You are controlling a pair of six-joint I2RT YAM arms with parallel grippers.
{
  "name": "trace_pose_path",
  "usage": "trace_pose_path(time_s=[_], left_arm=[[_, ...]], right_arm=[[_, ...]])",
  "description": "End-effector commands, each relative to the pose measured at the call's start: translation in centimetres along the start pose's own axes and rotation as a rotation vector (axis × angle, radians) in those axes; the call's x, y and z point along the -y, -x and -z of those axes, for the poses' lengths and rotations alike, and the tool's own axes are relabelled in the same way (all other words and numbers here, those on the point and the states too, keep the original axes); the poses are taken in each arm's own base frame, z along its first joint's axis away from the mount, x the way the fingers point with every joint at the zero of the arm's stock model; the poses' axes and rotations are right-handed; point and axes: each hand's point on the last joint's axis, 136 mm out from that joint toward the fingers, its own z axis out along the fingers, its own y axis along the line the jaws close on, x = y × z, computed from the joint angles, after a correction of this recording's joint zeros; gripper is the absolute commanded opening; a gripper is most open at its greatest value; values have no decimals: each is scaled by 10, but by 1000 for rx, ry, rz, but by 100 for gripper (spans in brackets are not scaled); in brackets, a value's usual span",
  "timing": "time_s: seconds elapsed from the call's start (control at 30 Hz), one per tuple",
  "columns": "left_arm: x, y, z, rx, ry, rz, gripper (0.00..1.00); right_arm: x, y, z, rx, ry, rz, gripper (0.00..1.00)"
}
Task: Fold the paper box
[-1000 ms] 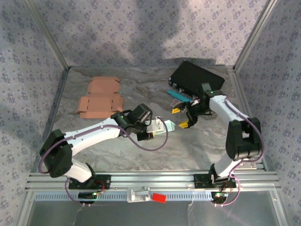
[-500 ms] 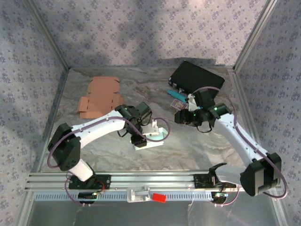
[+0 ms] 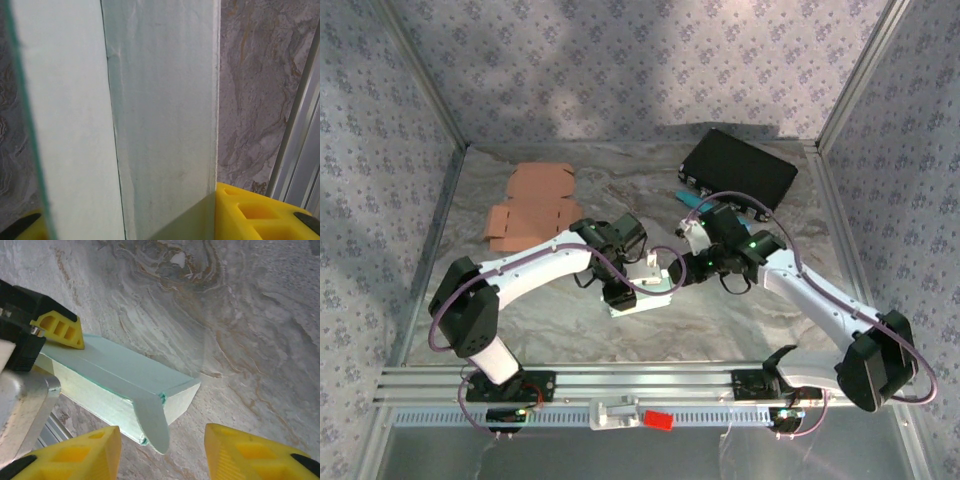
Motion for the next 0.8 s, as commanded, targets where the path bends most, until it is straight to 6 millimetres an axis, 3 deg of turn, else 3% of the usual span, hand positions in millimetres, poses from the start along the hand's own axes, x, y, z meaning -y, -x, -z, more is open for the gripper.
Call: trace_pose_path(time_s=[0.0,0.77], left_arm=[[-1,4,2,17,-13,18,46],[-5,9,1,36,-17,27,47]], right_arm=[[-6,11,0,17,-2,66,46],[3,7,-14,-49,-95,98,17]])
